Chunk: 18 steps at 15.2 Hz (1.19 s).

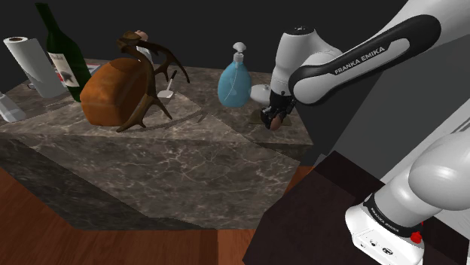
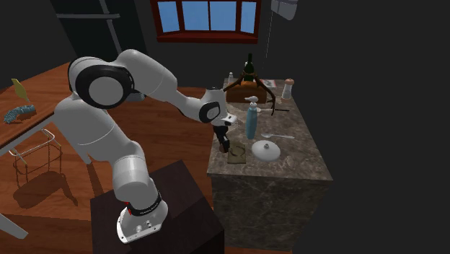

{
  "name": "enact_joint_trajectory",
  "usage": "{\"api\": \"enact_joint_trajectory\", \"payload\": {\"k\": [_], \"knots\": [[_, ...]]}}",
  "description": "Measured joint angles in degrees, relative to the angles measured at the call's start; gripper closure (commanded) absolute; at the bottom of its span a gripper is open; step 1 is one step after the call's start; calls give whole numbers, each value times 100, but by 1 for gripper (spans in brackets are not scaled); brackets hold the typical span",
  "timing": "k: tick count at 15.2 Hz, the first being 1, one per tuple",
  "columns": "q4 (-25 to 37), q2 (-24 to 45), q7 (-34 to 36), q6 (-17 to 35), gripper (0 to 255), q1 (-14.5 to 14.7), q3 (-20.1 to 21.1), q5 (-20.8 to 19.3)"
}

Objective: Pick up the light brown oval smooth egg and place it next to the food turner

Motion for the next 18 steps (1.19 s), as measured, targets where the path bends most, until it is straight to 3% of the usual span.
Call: {"api": "enact_joint_trajectory", "payload": {"k": [18], "knots": [[571,-841,-430,-1359,255,141,-131,403]]}}
